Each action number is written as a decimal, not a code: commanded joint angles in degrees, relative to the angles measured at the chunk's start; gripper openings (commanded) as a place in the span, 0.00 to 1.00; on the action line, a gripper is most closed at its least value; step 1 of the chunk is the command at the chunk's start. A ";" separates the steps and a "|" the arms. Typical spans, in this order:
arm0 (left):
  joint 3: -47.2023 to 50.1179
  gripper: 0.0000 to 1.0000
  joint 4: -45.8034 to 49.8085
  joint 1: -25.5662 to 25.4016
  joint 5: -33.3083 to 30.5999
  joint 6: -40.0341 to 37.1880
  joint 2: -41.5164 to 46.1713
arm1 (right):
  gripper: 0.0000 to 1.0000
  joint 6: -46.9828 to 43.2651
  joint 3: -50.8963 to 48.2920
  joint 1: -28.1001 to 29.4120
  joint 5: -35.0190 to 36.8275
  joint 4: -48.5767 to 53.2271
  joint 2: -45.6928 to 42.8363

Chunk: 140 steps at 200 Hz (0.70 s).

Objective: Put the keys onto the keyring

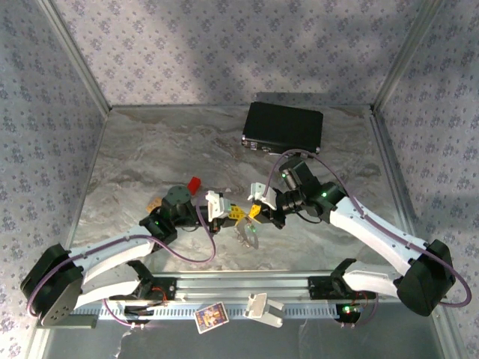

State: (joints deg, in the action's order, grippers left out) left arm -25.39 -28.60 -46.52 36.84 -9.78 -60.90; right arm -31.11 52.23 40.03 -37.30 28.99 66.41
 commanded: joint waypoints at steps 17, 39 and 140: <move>-0.59 0.00 -4.88 -0.40 2.69 0.99 1.05 | 0.00 -0.46 0.26 0.45 1.00 0.41 1.79; -0.72 0.00 -5.33 -0.41 2.98 1.21 0.99 | 0.00 -0.64 0.29 1.20 1.32 0.42 3.05; 0.08 0.00 -6.11 -0.36 2.27 1.36 1.36 | 0.23 1.88 -1.67 0.48 -2.60 -4.14 -1.66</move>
State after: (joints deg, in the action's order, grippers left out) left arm -25.34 -30.30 -46.52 37.06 -9.13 -60.80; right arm -30.61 51.11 40.58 -37.74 26.48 65.08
